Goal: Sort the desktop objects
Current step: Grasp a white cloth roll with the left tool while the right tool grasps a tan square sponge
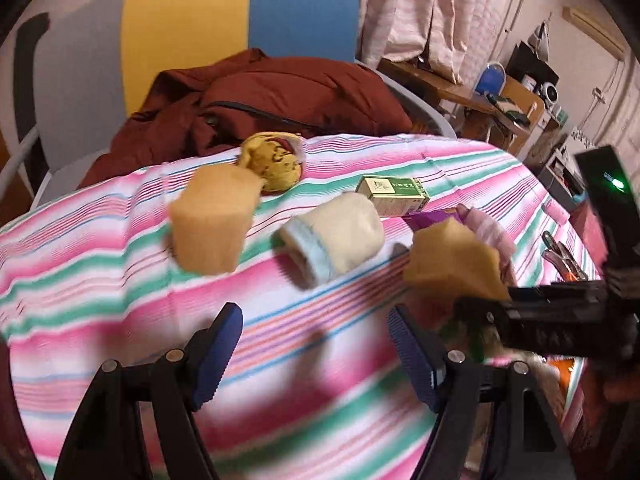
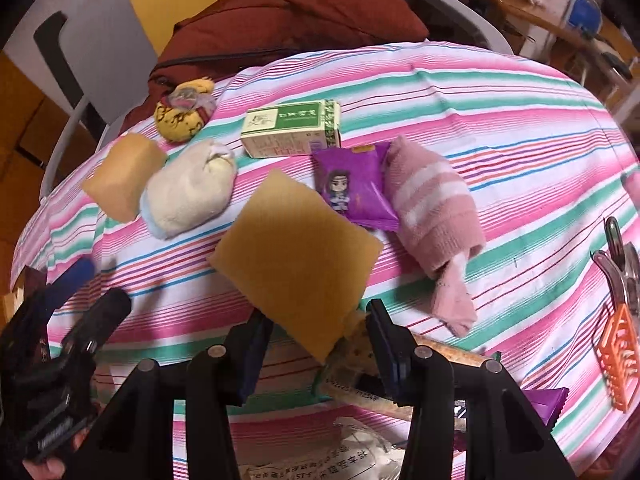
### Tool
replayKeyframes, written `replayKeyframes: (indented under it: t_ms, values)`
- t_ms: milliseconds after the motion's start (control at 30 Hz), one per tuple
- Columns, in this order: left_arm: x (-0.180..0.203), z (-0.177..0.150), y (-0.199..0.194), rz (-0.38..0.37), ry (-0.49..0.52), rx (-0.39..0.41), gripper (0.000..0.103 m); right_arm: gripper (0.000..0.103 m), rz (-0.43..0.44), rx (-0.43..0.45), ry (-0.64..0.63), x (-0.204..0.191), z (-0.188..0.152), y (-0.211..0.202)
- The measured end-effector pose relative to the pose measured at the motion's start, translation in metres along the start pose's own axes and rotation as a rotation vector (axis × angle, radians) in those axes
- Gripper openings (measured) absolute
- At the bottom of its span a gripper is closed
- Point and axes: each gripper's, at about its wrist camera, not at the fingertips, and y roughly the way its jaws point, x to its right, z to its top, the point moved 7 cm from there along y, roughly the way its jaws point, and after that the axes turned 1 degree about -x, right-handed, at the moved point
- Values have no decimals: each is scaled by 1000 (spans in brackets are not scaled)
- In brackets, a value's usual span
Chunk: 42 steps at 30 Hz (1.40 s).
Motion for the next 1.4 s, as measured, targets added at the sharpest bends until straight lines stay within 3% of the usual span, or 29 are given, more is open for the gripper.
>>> replayKeyframes:
  t_ms: [100,267,433,567,700,767,967,1167,1267,1400]
  values:
    - [7,14,10,30,55,4,77,49,8,-3,4,0,4,3]
    - [23,37,19,-17,102,34,77,49,21,-5,18,1,2,2]
    - [33,52,44,-25,193,7,77,49,16,-6,17,3,2,1]
    - [33,46,59,1,291,8,77,66,-10,-13,59,12,2,2]
    - [29,40,60,11,326,46,72,66,-12,1,65,14,3,-1]
    - [27,37,56,10,321,83,66,66,-16,10,61,13,5,-2]
    - [26,25,46,9,318,133,63,66,35,75,82,11,13,-11]
    - [17,11,28,-26,243,169,61,74,-7,91,32,2,18,-6]
    - [12,3,18,-35,203,190,60,51,12,74,-21,-7,18,0]
    - [7,-12,2,-41,167,219,59,42,65,57,-40,-18,15,3]
